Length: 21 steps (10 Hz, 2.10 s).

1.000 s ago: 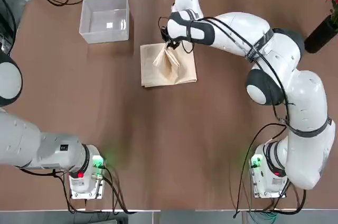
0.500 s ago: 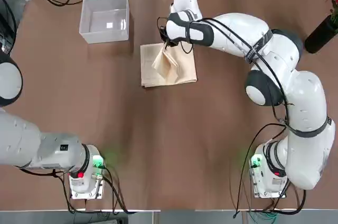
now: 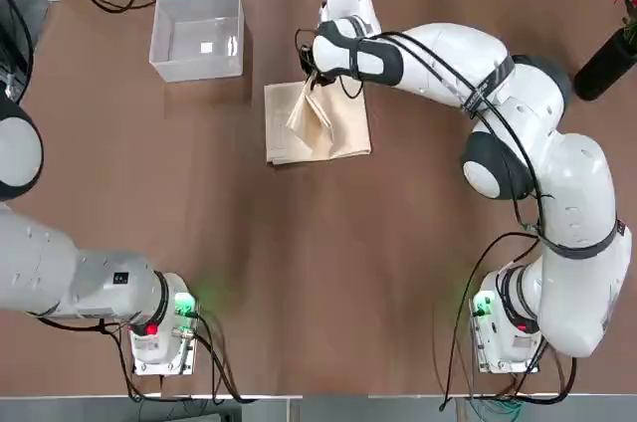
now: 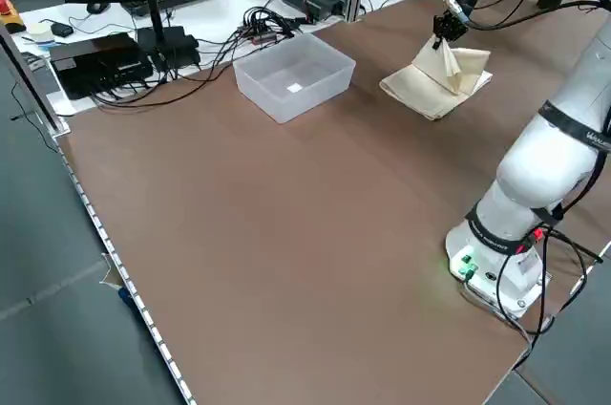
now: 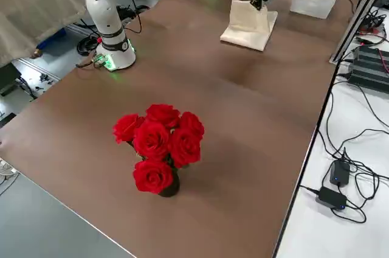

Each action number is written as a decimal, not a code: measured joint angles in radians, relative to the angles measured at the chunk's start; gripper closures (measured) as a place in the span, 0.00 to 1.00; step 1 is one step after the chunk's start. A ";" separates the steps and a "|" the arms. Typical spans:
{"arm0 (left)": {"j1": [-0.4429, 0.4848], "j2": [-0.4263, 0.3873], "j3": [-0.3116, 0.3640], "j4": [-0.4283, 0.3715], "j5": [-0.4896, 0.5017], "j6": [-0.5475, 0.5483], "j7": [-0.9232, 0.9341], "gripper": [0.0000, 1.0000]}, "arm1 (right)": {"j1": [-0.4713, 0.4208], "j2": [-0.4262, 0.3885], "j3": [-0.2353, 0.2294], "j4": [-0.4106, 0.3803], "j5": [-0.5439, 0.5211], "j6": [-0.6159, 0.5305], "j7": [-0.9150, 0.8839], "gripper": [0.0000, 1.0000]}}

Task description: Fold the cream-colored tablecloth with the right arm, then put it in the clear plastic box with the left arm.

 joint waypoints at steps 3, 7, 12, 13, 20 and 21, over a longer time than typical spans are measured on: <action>-0.002 0.011 -0.007 -0.004 -0.001 0.000 0.000 0.00 | 0.000 0.001 0.000 0.007 0.005 0.001 0.000 0.70; 0.000 0.026 -0.025 -0.013 -0.043 0.000 -0.003 0.00 | 0.000 0.002 0.000 0.021 0.009 0.001 0.006 0.69; 0.006 0.025 -0.024 -0.015 -0.053 0.000 -0.003 0.00 | 0.000 0.003 0.000 0.045 0.010 0.001 0.031 0.65; 0.005 0.025 -0.024 -0.019 -0.054 0.000 -0.003 0.00 | 0.000 0.003 0.000 0.049 0.010 0.001 0.036 0.64; 0.005 0.015 -0.023 -0.046 -0.093 0.013 -0.003 0.00 | -0.002 0.004 -0.001 0.094 0.034 0.000 0.046 0.63; 0.003 0.006 -0.022 -0.064 -0.093 0.028 -0.003 0.00 | -0.005 0.004 -0.002 0.095 0.034 -0.006 0.049 0.63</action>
